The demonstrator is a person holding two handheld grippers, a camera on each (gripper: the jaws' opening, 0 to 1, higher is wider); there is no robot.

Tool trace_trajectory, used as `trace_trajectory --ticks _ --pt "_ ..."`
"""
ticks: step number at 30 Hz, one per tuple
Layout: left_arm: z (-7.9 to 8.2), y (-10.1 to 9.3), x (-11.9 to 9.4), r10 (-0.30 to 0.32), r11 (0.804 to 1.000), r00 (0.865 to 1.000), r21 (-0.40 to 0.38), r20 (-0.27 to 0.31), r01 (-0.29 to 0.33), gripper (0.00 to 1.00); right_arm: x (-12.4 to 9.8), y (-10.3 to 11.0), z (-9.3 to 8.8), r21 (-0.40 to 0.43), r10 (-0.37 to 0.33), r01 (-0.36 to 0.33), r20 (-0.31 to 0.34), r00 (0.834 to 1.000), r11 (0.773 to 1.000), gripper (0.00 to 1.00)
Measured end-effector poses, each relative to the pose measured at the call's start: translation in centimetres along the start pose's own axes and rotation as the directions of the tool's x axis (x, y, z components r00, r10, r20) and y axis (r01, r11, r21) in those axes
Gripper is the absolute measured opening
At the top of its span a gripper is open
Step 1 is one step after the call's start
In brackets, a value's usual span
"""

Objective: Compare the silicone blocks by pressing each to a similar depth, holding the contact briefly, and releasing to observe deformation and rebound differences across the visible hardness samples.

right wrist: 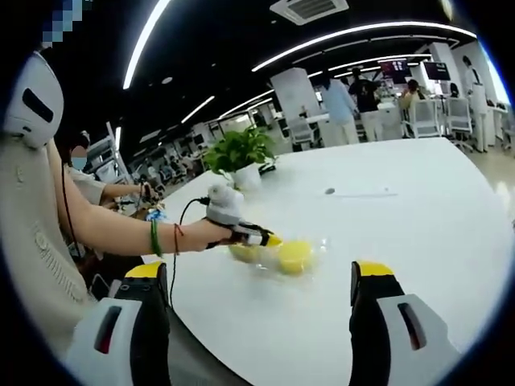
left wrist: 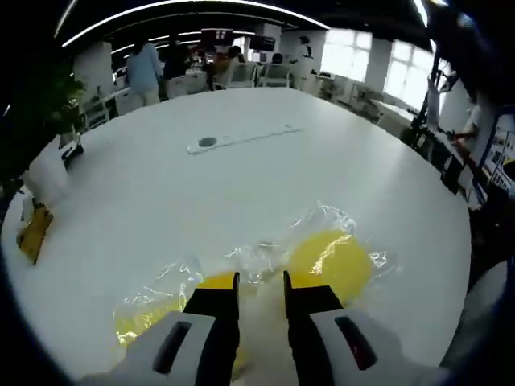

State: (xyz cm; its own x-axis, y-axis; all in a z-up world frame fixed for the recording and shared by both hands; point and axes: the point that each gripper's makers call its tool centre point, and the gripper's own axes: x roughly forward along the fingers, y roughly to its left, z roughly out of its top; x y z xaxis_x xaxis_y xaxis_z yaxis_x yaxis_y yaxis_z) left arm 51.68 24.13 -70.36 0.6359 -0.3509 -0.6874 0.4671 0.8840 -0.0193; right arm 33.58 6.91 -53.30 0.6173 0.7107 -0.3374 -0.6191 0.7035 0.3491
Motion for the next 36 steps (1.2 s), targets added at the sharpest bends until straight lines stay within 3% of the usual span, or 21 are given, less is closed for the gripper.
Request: trace_trajectory --ticks 3,8,16,22,36 --pt "0.2 -0.1 -1.4 0.012 0.997 1.0 0.071 0.01 -0.013 0.25 -0.2 0.4 -0.2 0.0 0.0 0.0 0.002 1.0 1.0 0.87" --pt "0.0 -0.7 -4.3 0.004 0.995 1.0 0.095 0.01 -0.005 0.29 -0.6 0.6 -0.5 0.0 -0.011 0.011 0.025 1.0 1.0 0.85" --pt "-1.1 -1.8 -11.0 -0.01 0.993 0.999 0.117 0.051 0.004 0.38 -1.0 2.7 -1.3 -0.006 -0.004 0.005 0.047 0.999 1.0 0.85" --pt "-3.0 -2.4 -16.1 -0.034 0.995 0.996 0.094 0.083 0.026 0.49 -1.4 3.9 -1.6 -0.016 -0.021 0.022 0.085 0.996 1.0 0.85" --pt "-7.0 -1.4 -25.4 0.014 1.0 0.988 0.016 0.154 -0.016 0.59 -2.4 7.0 -3.7 -0.004 0.009 -0.009 0.101 0.995 1.0 0.85"
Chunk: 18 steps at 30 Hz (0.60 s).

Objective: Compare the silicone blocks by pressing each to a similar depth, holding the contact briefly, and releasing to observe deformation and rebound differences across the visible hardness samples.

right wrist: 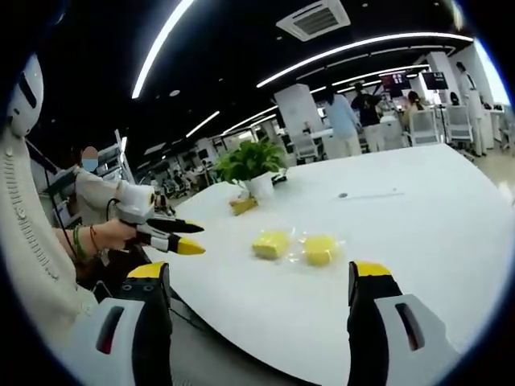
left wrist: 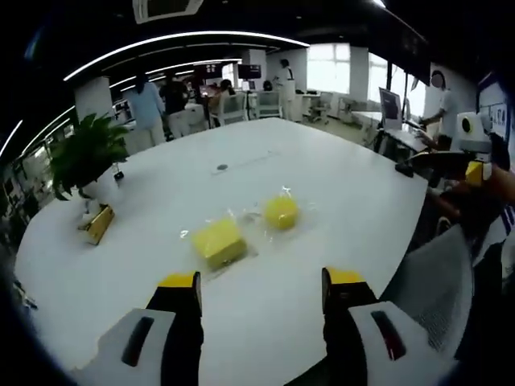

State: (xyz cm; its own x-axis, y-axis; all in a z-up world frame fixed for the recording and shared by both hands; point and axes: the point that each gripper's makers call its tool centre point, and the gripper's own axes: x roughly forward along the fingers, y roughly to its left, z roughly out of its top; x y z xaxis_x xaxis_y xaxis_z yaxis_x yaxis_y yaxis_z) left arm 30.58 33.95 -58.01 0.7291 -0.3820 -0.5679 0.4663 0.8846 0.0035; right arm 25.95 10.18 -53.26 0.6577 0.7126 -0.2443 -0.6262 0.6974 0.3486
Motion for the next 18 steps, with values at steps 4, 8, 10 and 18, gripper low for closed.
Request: trace_trajectory --ticks 4,8,10,18 --pt "-0.6 0.6 -1.9 0.014 1.0 1.0 -0.021 0.021 -0.013 0.63 -0.3 0.1 -1.0 0.008 -0.006 0.006 -0.012 1.0 1.0 0.85" --pt "-1.5 0.6 -3.1 0.022 0.999 1.0 -0.033 0.02 -0.021 0.66 -0.5 0.2 -1.5 0.016 -0.009 0.009 -0.016 1.0 1.0 0.85" --pt "-1.9 0.6 -3.7 0.023 0.999 0.999 -0.035 0.034 -0.022 0.65 -0.6 0.3 -1.7 0.015 -0.007 0.007 -0.019 1.0 1.0 0.85" --pt "-2.0 1.3 -5.9 0.043 0.998 0.991 -0.055 0.13 -0.036 0.7 -0.9 0.1 -1.8 -0.011 -0.02 0.02 -0.003 1.0 1.0 0.86"
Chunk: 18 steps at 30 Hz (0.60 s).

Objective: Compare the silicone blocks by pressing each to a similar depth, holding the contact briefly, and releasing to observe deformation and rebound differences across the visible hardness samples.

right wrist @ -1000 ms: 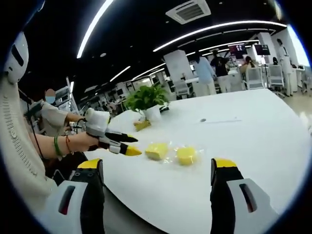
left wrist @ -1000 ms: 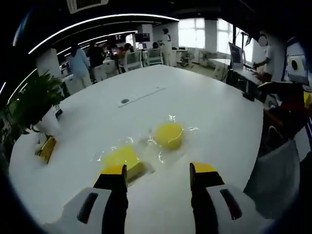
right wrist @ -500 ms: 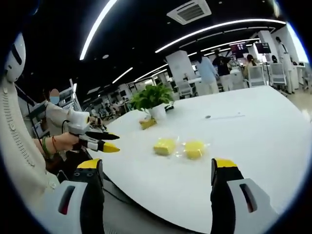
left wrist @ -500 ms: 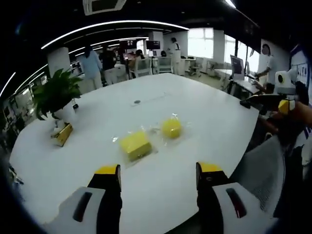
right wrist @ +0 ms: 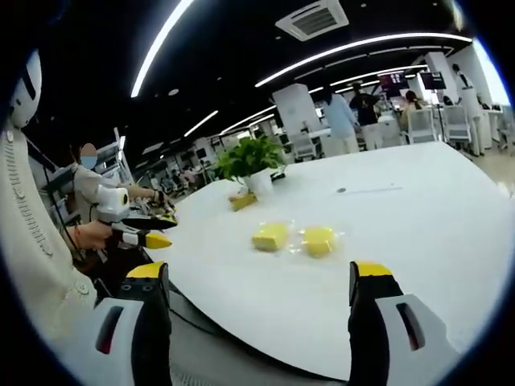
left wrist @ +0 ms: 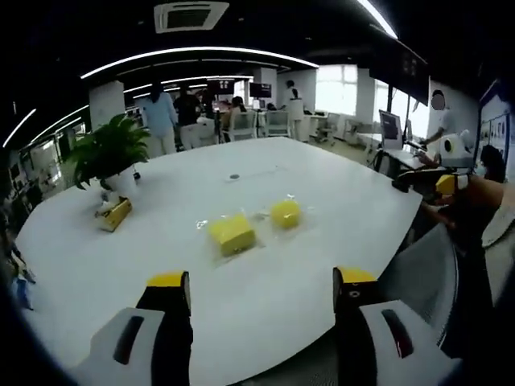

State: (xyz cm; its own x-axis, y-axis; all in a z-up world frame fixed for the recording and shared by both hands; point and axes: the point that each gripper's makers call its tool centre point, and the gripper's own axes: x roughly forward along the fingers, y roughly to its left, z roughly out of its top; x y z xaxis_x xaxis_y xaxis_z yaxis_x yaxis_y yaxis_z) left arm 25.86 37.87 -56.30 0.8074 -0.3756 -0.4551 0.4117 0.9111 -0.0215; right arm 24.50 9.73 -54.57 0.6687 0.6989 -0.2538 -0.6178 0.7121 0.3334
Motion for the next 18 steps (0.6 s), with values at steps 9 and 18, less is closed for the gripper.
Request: trace_trajectory --ticks 9,18 --pt "-0.9 1.7 -1.3 0.059 0.997 0.998 -0.054 0.02 -0.058 0.72 -0.3 -1.6 -1.8 0.038 -0.076 0.078 -0.039 0.996 0.996 0.87" --pt "-1.8 3.0 -1.8 0.09 0.99 0.996 -0.105 -0.005 -0.09 0.75 -1.5 -2.8 -2.1 0.034 -0.123 0.124 -0.053 0.991 0.992 0.86"
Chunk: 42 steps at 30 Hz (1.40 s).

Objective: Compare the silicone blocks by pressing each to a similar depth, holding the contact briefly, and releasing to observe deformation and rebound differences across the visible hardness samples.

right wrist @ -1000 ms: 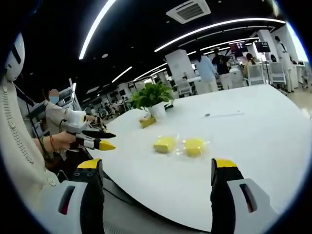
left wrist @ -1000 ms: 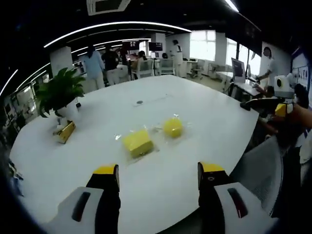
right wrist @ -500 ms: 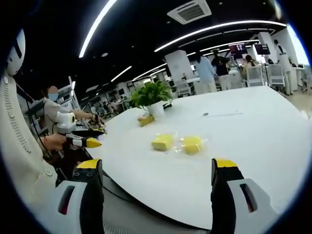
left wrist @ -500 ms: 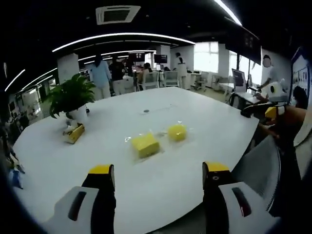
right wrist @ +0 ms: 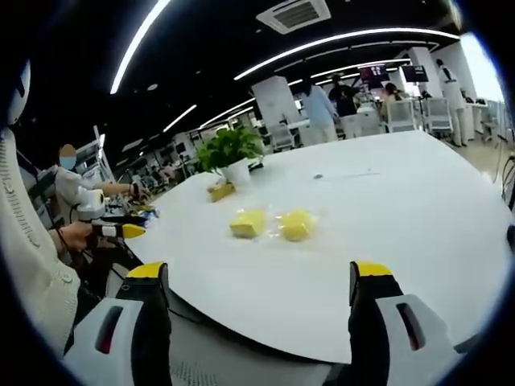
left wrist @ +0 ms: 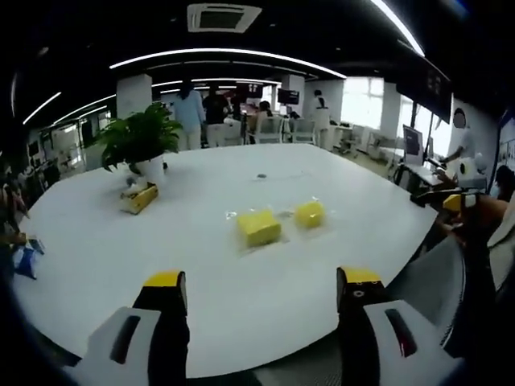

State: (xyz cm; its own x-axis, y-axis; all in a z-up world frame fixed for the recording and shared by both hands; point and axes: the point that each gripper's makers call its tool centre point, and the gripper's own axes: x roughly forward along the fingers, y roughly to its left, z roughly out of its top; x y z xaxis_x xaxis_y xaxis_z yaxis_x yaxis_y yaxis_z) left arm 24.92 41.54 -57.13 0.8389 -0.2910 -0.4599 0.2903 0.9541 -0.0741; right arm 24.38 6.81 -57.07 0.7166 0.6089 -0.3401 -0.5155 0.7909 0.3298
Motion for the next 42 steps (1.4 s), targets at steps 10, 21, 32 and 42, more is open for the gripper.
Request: trace_trajectory --ticks 10,21,32,42 --pt "0.0 1.0 0.3 0.043 0.999 0.999 0.002 -0.013 -0.043 0.76 0.2 -0.6 0.1 0.003 -0.014 0.014 -0.002 1.0 1.0 0.85" --pt "0.6 0.8 0.5 0.041 0.999 0.999 -0.025 0.0 -0.041 0.75 0.8 -0.8 0.1 -0.008 -0.001 0.0 -0.016 1.0 1.0 0.84" --pt "0.9 0.8 0.2 0.057 0.998 0.998 -0.011 -0.006 -0.057 0.72 2.0 -0.7 -0.4 -0.014 0.033 -0.033 -0.051 0.998 0.999 0.82" --pt "0.6 1.0 0.1 0.064 0.997 0.998 -0.036 -0.017 -0.065 0.72 1.7 -1.0 -0.7 -0.008 0.014 -0.015 -0.058 0.998 1.0 0.81"
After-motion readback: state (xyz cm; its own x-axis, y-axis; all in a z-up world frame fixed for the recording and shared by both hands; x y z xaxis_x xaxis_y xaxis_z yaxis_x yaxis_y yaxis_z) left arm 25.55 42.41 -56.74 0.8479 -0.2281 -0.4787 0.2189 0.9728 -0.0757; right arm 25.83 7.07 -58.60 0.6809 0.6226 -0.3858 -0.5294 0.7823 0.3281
